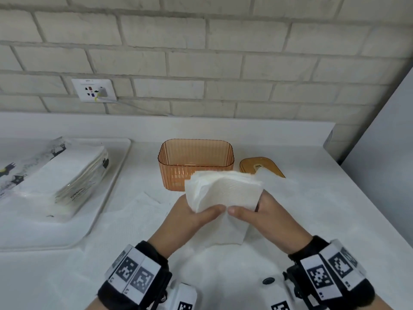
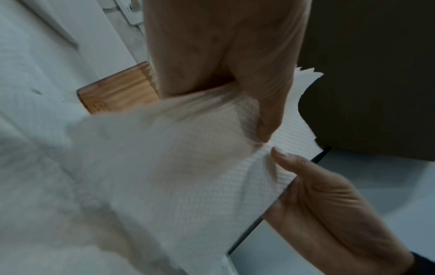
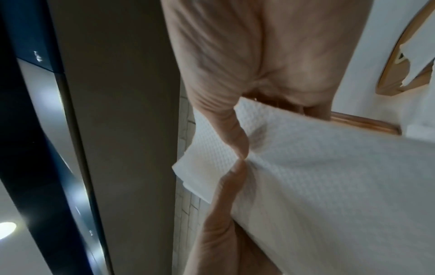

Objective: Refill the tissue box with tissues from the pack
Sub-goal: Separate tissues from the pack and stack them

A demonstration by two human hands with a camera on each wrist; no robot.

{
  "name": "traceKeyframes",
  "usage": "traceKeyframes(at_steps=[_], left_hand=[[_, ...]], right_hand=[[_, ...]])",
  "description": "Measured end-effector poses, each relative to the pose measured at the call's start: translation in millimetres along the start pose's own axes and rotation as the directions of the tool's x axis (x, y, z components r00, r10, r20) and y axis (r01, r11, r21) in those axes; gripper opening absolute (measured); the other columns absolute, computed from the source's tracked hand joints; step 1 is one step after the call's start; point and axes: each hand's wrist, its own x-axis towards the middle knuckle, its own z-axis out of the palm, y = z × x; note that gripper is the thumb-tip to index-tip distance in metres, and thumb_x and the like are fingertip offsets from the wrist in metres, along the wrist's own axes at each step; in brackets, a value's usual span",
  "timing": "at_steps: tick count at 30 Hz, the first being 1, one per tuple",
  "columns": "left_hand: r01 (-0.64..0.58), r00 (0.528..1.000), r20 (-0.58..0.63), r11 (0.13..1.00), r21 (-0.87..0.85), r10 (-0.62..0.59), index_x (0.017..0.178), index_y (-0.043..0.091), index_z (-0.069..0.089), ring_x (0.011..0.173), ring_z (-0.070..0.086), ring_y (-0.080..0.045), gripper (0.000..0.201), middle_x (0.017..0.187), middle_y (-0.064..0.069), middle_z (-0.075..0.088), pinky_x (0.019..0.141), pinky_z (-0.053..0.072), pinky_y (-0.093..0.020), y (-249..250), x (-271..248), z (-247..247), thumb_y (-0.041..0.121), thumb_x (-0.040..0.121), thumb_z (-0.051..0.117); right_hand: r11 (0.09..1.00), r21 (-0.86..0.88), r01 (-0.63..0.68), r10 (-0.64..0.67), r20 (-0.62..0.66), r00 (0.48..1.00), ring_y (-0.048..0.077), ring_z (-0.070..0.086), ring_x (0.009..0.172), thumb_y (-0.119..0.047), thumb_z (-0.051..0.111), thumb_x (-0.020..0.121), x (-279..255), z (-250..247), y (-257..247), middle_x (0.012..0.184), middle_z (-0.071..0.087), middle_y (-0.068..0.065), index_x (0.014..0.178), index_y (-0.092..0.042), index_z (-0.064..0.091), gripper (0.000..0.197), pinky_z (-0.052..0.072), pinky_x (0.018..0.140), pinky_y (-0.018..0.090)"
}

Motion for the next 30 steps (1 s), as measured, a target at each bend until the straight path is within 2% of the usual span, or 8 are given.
traceKeyframes(at_steps=[4, 8, 13, 16, 20, 24, 26, 30], left_hand=[[0.002, 0.995, 0.096, 1.000, 0.019, -0.004, 0.121, 0.033, 0.056, 0.109, 0.063, -0.006, 0.045, 0.116, 0.012, 0.067, 0.091, 0.052, -0.024, -4.4, -5.9, -4.3, 0.019, 0.082, 0.072], [-0.029, 0.995, 0.097, 0.998, 0.049, 0.024, 0.117, 0.040, 0.053, 0.107, 0.062, 0.000, 0.047, 0.113, 0.021, 0.065, 0.089, 0.051, -0.021, -2.5, -5.4, -0.5, 0.023, 0.079, 0.073], [-0.116, 0.989, 0.090, 0.993, 0.029, 0.113, 0.123, 0.031, 0.056, 0.109, 0.062, -0.003, 0.053, 0.117, 0.014, 0.066, 0.089, 0.051, -0.021, 11.9, -3.9, -12.5, 0.029, 0.075, 0.079], [-0.054, 0.994, 0.098, 0.997, 0.055, 0.049, 0.119, 0.028, 0.060, 0.106, 0.064, -0.009, 0.058, 0.113, 0.010, 0.069, 0.089, 0.052, -0.025, 7.8, -3.5, -19.9, 0.040, 0.065, 0.079], [-0.034, 0.990, 0.141, 0.993, 0.117, 0.017, 0.123, 0.036, 0.055, 0.108, 0.062, 0.000, 0.061, 0.116, 0.016, 0.067, 0.094, 0.051, -0.024, 7.0, -3.0, -8.1, 0.043, 0.067, 0.079], [-0.079, 0.996, 0.050, 0.989, 0.122, 0.073, 0.117, 0.038, 0.056, 0.102, 0.061, 0.007, 0.046, 0.110, 0.024, 0.066, 0.084, 0.048, -0.010, 16.9, -3.1, -6.3, 0.028, 0.076, 0.075], [-0.064, 0.997, 0.050, 0.988, 0.140, 0.058, 0.119, 0.033, 0.059, 0.103, 0.063, 0.004, 0.043, 0.110, 0.018, 0.068, 0.087, 0.050, -0.014, 13.6, -3.9, -9.1, 0.024, 0.080, 0.075], [0.065, 0.997, 0.035, 0.975, 0.211, -0.074, 0.118, 0.034, 0.060, 0.100, 0.065, -0.002, 0.041, 0.110, 0.010, 0.069, 0.091, 0.054, -0.033, -1.9, -5.8, -8.1, 0.038, 0.079, 0.070]], right_hand=[[0.997, -0.070, -0.042, 0.043, 0.012, 0.999, 0.009, 0.058, 0.113, -0.021, 0.074, 0.075, -1.6, 4.2, 12.8, 0.118, 0.063, -0.006, 0.124, -0.029, 0.051, 0.055, 0.050, 0.092, 0.027], [0.990, -0.126, -0.071, 0.070, -0.008, 0.998, 0.013, 0.060, 0.110, -0.015, 0.069, 0.081, 0.5, 9.3, 10.0, 0.112, 0.065, -0.001, 0.112, -0.026, 0.058, 0.035, 0.050, 0.095, 0.032], [0.997, -0.071, 0.033, -0.031, 0.030, 0.999, 0.005, 0.063, 0.103, -0.009, 0.072, 0.078, 3.6, 1.7, -9.6, 0.108, 0.069, -0.005, 0.114, -0.024, 0.061, 0.040, 0.052, 0.086, 0.019], [0.997, -0.075, -0.023, 0.032, 0.111, 0.993, 0.002, 0.063, 0.103, -0.007, 0.075, 0.075, 2.2, 0.6, -0.5, 0.111, 0.069, -0.007, 0.116, -0.026, 0.060, 0.047, 0.049, 0.081, 0.014], [0.991, -0.119, -0.069, 0.078, 0.076, 0.994, 0.008, 0.063, 0.105, -0.030, 0.080, 0.066, 7.2, 10.2, 5.1, 0.110, 0.069, -0.002, 0.115, -0.027, 0.061, 0.053, 0.052, 0.091, 0.029], [0.998, -0.067, 0.000, 0.003, 0.047, 0.999, 0.008, 0.064, 0.104, -0.018, 0.077, 0.073, 7.9, 6.1, -8.7, 0.109, 0.069, -0.002, 0.109, -0.030, 0.062, 0.040, 0.051, 0.093, 0.028], [0.999, -0.053, -0.003, 0.008, 0.087, 0.996, 0.006, 0.064, 0.104, -0.014, 0.076, 0.074, 5.2, 1.4, -6.1, 0.110, 0.069, -0.003, 0.112, -0.029, 0.062, 0.043, 0.052, 0.091, 0.024], [0.965, -0.236, -0.118, 0.148, 0.114, 0.982, 0.008, 0.062, 0.105, -0.015, 0.075, 0.076, 4.4, -0.2, 16.8, 0.112, 0.067, -0.004, 0.116, -0.025, 0.058, 0.045, 0.051, 0.095, 0.032]])
